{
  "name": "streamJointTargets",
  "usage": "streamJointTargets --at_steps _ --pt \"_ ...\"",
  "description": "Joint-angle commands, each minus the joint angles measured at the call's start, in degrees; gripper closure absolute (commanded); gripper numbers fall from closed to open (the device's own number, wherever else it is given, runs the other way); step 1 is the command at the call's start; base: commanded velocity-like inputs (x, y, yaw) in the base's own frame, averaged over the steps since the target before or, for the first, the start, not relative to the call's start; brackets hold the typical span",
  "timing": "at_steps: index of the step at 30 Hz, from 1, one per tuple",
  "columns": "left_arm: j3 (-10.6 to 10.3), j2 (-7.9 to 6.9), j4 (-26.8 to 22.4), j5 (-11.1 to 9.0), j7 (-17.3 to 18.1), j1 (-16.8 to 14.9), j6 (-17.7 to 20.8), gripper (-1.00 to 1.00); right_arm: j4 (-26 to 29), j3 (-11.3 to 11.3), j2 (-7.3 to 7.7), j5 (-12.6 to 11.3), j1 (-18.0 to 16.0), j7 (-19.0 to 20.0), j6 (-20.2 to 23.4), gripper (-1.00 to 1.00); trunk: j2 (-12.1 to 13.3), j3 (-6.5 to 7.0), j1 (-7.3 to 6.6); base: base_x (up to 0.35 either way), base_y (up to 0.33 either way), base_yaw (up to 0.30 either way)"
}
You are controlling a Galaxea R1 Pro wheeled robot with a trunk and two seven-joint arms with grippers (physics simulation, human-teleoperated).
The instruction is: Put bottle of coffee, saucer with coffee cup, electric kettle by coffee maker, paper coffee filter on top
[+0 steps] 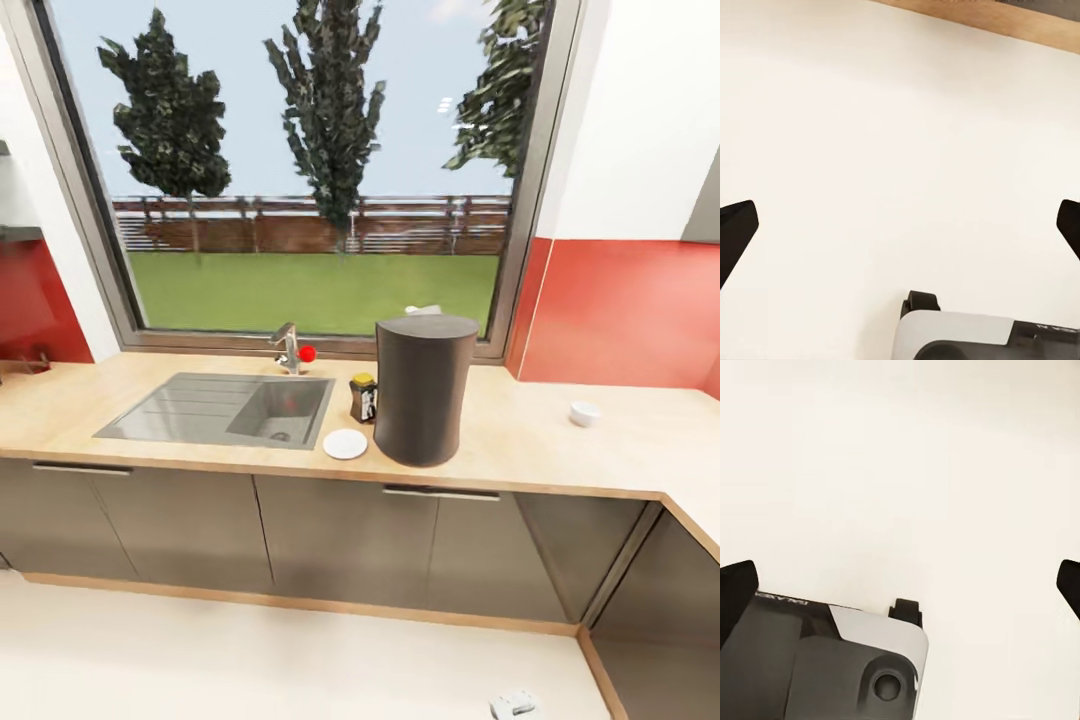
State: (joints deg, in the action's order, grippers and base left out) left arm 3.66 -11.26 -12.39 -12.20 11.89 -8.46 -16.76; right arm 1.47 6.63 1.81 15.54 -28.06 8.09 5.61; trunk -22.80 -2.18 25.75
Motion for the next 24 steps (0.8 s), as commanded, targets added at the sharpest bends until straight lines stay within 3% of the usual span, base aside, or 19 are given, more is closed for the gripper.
streamJointTargets --at_steps 1,16,24 --pt "0.4 0.01 0.1 -0.4 0.6 -0.1 0.0 -1.00 0.1 0.5 0.00 0.5 0.1 0.3 0.2 -1.00 -0.1 -0.10 0.03 0.000 0.000 0.224" --pt "0.6 -0.12 0.4 -0.7 0.6 -0.1 0.0 -1.00 0.2 0.6 0.06 0.1 0.6 0.3 -0.2 -1.00 -0.1 -0.03 0.03 0.002 0.006 0.269" --pt "0.7 -0.22 0.4 -0.9 0.5 -0.1 -0.1 -1.00 0.2 0.6 0.04 -1.5 1.0 0.3 -0.2 -1.00 -0.1 -0.05 0.03 0.095 0.209 0.277"
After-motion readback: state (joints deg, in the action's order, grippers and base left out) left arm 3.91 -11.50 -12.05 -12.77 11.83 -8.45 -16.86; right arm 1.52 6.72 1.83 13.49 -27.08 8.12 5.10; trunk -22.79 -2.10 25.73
